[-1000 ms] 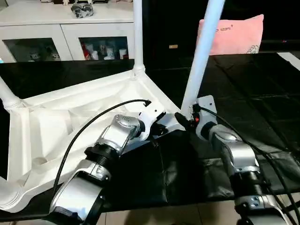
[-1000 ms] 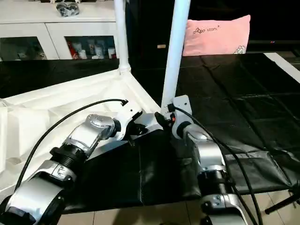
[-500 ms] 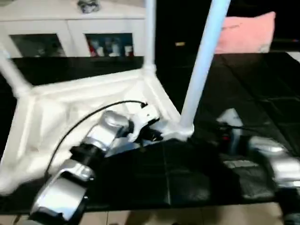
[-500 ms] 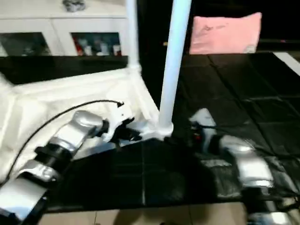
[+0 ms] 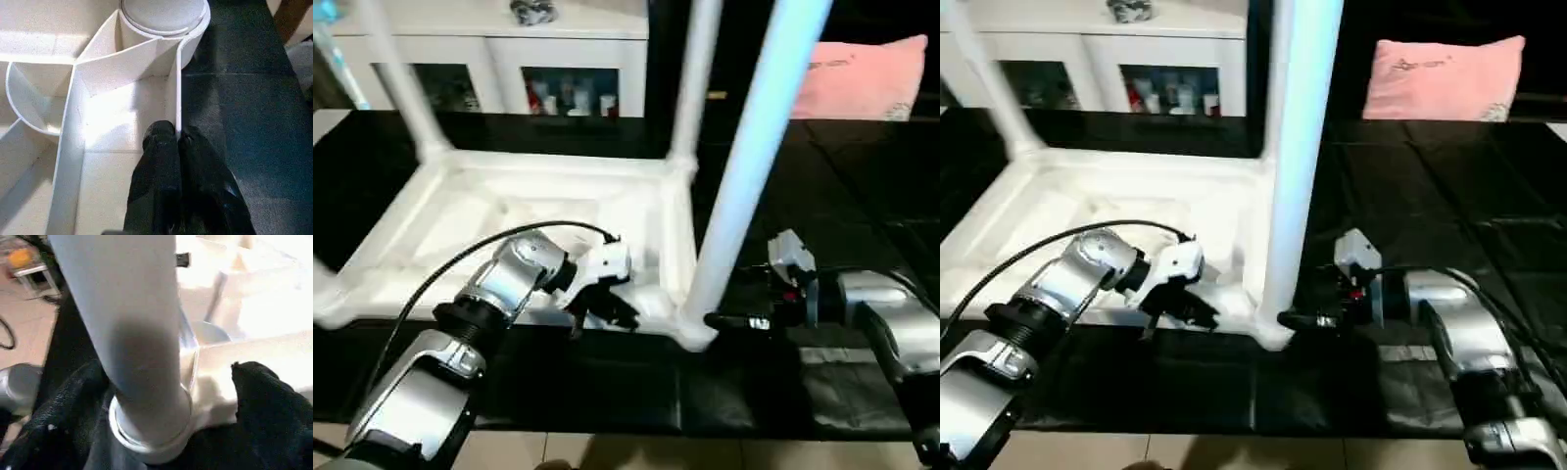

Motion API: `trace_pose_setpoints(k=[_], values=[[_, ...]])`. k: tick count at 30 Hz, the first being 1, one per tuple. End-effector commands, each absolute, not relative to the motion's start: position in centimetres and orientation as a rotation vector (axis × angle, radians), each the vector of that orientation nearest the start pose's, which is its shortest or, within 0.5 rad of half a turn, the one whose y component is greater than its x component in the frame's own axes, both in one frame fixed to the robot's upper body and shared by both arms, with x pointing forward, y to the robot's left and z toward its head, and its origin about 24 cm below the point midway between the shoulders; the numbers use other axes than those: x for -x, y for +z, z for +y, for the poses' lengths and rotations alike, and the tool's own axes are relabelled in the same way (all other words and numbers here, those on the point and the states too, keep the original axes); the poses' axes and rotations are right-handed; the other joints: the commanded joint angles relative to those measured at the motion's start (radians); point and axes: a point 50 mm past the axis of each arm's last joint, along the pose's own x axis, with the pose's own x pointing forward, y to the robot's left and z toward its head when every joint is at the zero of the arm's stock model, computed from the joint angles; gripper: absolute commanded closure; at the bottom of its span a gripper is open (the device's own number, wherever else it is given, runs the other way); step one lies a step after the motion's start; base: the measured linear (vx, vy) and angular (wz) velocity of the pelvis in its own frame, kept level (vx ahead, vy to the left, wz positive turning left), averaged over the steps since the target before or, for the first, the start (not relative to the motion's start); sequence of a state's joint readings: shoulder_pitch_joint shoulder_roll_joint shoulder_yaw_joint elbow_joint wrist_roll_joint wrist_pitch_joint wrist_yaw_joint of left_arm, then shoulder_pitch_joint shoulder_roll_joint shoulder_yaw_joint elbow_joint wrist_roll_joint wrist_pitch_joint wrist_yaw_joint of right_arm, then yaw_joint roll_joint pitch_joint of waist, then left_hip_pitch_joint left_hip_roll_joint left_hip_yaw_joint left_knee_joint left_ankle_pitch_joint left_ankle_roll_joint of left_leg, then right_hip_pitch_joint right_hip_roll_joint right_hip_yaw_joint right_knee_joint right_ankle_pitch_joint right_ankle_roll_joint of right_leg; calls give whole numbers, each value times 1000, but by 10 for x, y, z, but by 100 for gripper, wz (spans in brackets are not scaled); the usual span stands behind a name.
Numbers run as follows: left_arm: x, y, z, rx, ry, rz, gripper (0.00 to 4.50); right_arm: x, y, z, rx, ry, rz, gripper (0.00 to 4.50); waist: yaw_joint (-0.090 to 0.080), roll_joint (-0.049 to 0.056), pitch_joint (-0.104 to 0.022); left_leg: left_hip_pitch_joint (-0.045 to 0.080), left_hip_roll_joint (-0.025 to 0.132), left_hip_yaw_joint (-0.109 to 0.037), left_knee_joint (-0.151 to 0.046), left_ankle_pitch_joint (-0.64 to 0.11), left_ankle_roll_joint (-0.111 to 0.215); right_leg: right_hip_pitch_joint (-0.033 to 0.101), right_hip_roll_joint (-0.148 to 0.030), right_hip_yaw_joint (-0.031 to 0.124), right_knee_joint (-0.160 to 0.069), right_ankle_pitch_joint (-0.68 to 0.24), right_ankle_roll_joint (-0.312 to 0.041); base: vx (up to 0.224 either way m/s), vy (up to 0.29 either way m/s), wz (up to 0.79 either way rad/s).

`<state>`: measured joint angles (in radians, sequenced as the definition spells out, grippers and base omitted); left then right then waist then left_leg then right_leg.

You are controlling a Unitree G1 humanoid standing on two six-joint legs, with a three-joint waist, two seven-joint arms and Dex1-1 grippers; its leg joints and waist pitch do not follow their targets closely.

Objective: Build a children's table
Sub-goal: Rotate leg to tighten

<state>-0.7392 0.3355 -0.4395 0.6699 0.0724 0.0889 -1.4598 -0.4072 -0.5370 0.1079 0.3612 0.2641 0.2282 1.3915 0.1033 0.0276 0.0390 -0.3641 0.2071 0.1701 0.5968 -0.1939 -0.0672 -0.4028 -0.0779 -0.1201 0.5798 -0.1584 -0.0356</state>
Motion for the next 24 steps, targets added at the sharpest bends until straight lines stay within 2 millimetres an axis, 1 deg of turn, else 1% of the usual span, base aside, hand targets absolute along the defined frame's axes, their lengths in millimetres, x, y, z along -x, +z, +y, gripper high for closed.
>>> trace_pose_setpoints(k=[1, 3, 4, 7, 8, 11, 12, 14, 15, 16, 17, 18, 19, 20, 21, 22, 23, 24], values=[[-313, 72, 89, -587, -1782, 537, 450, -288, 73, -191, 113, 1374, 365, 57, -7, -7, -70, 10, 35, -1, -60, -111, 108, 63, -71, 56, -52, -165, -213, 0, 0, 0], [-313, 72, 88, -590, -1780, 534, 450, -288, 73, -189, 110, 1398, 367, 81, -7, -9, -70, 9, 33, 0, -60, -110, 106, 64, -71, 56, -52, -162, -213, 0, 0, 0], [-314, 71, 88, -590, -1772, 533, 450, -287, 73, -188, 103, 1409, 369, 87, -7, -13, -70, 9, 33, 0, -59, -111, 106, 65, -71, 56, -52, -166, -212, 0, 0, 0], [-316, 70, 88, -596, -1755, 530, 450, -287, 73, -187, 91, 1436, 371, 100, -4, -13, -70, 8, 32, 1, -59, -110, 105, 66, -72, 56, -54, -192, -201, 0, 0, 0], [-316, 70, 88, -598, -1747, 530, 450, -287, 72, -186, 90, 1441, 371, 121, -4, -12, -69, 8, 32, 0, -59, -109, 105, 65, -72, 55, -55, -197, -197, 0, 0, 0], [-319, 68, 91, -595, -1712, 539, 450, -287, 71, -186, 105, 1437, 361, 145, -2, -13, -69, 8, 31, 1, -58, -114, 101, 64, -72, 55, -57, -214, -190, 0, 0, 0], [-320, 67, 92, -593, -1695, 543, 450, -288, 71, -187, 123, 1421, 349, 145, -2, -17, -68, 8, 31, 1, -59, -117, 100, 63, -72, 55, -58, -225, -185, 0, 0, 0], [-324, 66, 92, -576, -1632, 550, 450, -287, 70, -190, 125, 1387, 344, 145, -1, -20, -66, 9, 29, 3, -58, -125, 96, 61, -71, 54, -62, -260, -173, 0, 0, 0], [-331, 64, 90, -569, -1541, 537, 450, -283, 71, -196, 112, 1366, 353, 145, 0, -19, -66, 10, 30, 1, -59, -128, 93, 61, -73, 54, -63, -271, -170, 0, 0, 0], [-336, 63, 89, -572, -1477, 525, 450, -279, 70, -201, 103, 1347, 360, 145, 4, -21, -65, 14, 27, 4, -56, -135, 95, 59, -70, 54, -68, -292, -159, 0, 0, 0], [-339, 63, 88, -576, -1438, 515, 450, -277, 70, -205, 97, 1328, 369, 145, 6, -27, -65, 16, 28, 4, -58, -132, 93, 59, -70, 56, -68, -302, -154, 0, 0, 0], [-339, 63, 88, -576, -1438, 515, 450, -277, 70, -205, 97, 1328, 369, 145, 8, -27, -64, 14, 28, 4, -59, -128, 95, 60, -69, 56, -69, -299, -152, 0, 0, 0], [-341, 63, 87, -574, -1413, 507, 450, -274, 69, -209, 96, 1307, 378, 145, 8, -27, -64, 11, 28, 3, -59, -127, 96, 62, -71, 55, -67, -296, -151, 0, 0, 0], [-344, 65, 84, -561, -1400, 489, 450, -268, 69, -220, 96, 1263, 384, 145, 7, -22, -63, 10, 27, 3, -59, -132, 102, 62, -71, 54, -71, -309, -143, 0, 0, 0], [-344, 65, 84, -561, -1400, 489, 450, -268, 69, -220, 96, 1263, 384, 145, 10, -26, -65, 15, 28, 3, -59, -139, 104, 60, -73, 55, -72, -313, -140, 0, 0, 0], [-344, 66, 83, -556, -1403, 484, 450, -266, 69, -223, 95, 1245, 385, 145, 8, -22, -65, 12, 26, 2, -59, -139, 104, 62, -73, 54, -71, -309, -143, 0, 0, 0], [-345, 67, 81, -563, -1409, 471, 450, -260, 70, -231, 92, 1210, 383, 145, 6, -13, -64, 7, 25, 1, -59, -145, 105, 65, -73, 51, -73, -316, -139, 0, 0, 0], [-345, 67, 80, -569, -1409, 467, 450, -258, 71, -234, 93, 1199, 380, 145, 5, -21, -64, 10, 23, 3, -57, -156, 108, 63, -71, 50, -79, -323, -129, 0, 0, 0]])
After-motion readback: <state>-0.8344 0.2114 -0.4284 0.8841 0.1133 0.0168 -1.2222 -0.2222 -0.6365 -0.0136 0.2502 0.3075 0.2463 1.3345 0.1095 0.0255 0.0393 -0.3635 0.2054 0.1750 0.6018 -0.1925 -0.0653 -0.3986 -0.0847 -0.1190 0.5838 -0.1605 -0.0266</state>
